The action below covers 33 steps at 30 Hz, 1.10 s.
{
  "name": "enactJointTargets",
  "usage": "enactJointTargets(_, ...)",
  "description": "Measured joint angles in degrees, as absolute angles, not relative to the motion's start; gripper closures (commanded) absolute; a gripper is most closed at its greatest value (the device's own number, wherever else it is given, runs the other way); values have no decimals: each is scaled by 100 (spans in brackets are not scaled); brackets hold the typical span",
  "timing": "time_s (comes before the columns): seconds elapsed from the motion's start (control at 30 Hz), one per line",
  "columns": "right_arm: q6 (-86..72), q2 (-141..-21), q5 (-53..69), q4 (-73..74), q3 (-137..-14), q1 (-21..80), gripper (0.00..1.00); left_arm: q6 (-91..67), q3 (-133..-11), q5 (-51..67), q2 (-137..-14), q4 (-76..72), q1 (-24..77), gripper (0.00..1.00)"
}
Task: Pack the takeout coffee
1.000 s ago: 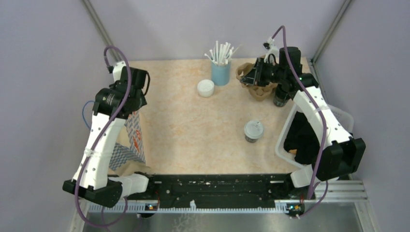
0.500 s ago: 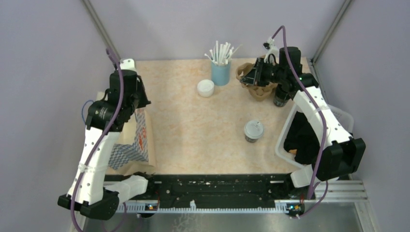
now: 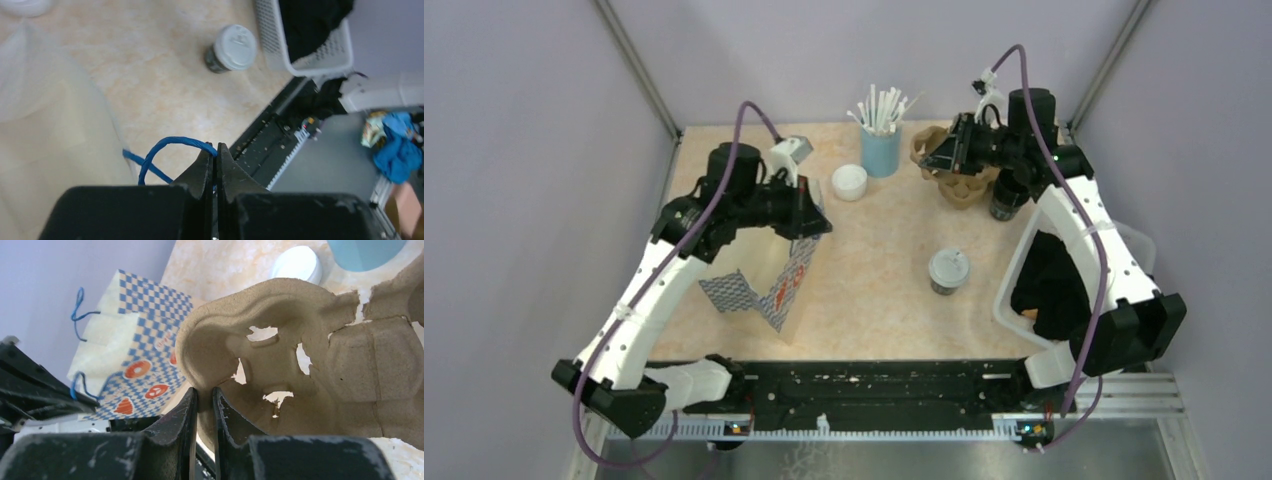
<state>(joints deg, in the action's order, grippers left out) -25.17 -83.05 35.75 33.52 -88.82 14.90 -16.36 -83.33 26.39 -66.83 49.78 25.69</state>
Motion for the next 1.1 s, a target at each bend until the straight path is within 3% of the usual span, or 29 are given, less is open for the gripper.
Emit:
enactJointTargets(0.3,-2716,-8243,3846,3830,-9631,1498,100,-1280,-8447,3647,-7627,4609,3900,100)
enactJointTargets(0.9,-3232,-8237,4222,3909,-10184,1500,100,-663,-9623,4268,-8600,4270,4167,100)
enactJointTargets(0.93,-3240,-8237,4224,3920,-10219,1500,100,-657,-9688,4270,-8650,4248,4167,96)
enactJointTargets(1.0,-3247,-8237,4235,3929,-10252,1500,100,-659,-9758,4257,-8711,4204,4167,76)
enactJointTargets(1.07,-3258,-8237,4241,3944,-10285,1500,100,-716,-9778,4204,-8733,4200,4167,45)
enactJointTargets(1.1,-3260,-8237,4246,3940,-10287,1500,100,-810,-9778,4169,-8733,4202,4167,39)
